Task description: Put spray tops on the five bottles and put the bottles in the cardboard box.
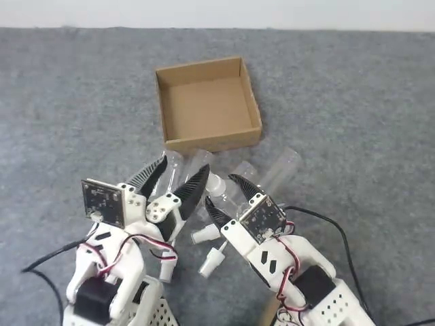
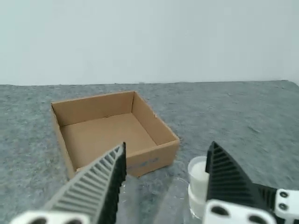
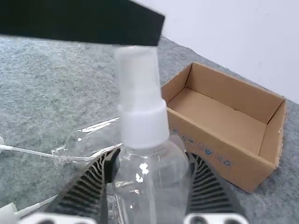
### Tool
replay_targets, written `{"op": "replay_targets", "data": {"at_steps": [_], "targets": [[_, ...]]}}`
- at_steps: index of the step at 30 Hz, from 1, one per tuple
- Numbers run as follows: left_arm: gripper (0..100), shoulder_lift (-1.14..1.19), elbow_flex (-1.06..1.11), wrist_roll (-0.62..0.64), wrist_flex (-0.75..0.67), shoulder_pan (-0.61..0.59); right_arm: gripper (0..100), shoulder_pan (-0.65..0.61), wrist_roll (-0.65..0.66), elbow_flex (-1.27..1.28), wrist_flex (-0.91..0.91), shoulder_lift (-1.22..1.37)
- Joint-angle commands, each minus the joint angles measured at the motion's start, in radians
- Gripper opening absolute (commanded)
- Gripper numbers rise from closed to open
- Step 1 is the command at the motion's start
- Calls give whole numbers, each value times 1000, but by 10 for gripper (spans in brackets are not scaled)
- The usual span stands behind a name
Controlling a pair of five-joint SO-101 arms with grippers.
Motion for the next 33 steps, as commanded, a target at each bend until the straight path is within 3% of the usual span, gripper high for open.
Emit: {"op": "replay_targets", "data": {"at_steps": [1, 17, 26, 33], "targets": [[258, -15, 7, -18, -21, 15, 69, 12, 9, 21, -18, -24], [257, -17, -77, 38, -15, 12, 69, 12, 9, 23, -18, -24], [257, -17, -79, 40, -40, -141, 69, 12, 9, 23, -18, -24], [257, -17, -71, 115, -43, -207, 69, 15, 9, 23, -25, -24]]}}
